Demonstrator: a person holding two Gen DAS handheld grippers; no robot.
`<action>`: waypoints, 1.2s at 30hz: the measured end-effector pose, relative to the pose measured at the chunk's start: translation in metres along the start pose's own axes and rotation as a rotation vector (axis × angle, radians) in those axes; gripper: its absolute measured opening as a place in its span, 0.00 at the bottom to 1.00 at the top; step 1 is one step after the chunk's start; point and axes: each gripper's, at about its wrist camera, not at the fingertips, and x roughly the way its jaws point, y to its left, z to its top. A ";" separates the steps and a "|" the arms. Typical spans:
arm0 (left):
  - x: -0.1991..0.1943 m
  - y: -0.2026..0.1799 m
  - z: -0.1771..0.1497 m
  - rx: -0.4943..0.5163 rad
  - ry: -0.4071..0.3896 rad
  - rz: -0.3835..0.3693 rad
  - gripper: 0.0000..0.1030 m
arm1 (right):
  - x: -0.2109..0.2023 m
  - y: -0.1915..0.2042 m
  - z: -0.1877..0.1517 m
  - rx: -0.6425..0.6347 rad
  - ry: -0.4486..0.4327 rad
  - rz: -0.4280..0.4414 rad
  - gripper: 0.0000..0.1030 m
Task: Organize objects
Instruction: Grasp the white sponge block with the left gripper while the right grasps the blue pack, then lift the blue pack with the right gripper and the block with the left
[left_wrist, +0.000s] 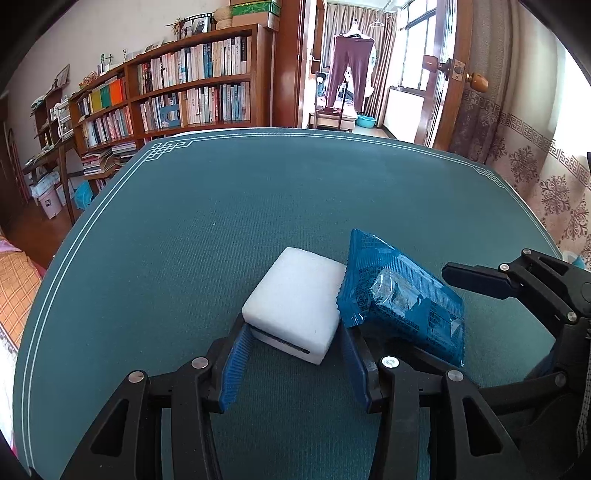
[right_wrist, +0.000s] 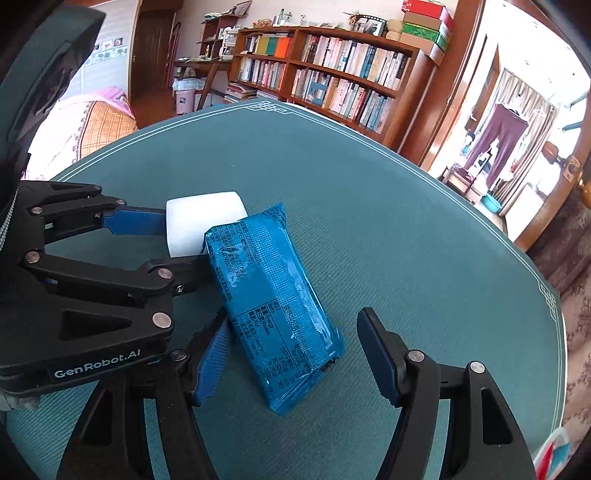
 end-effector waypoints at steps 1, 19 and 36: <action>0.001 0.000 0.000 -0.001 0.003 -0.001 0.50 | 0.000 -0.001 0.000 0.012 0.002 0.025 0.55; -0.002 0.003 -0.001 -0.015 -0.008 -0.007 0.46 | -0.040 -0.028 -0.041 0.343 -0.003 0.049 0.44; -0.024 -0.011 0.001 0.022 -0.075 -0.051 0.45 | -0.091 -0.028 -0.056 0.442 -0.061 0.064 0.38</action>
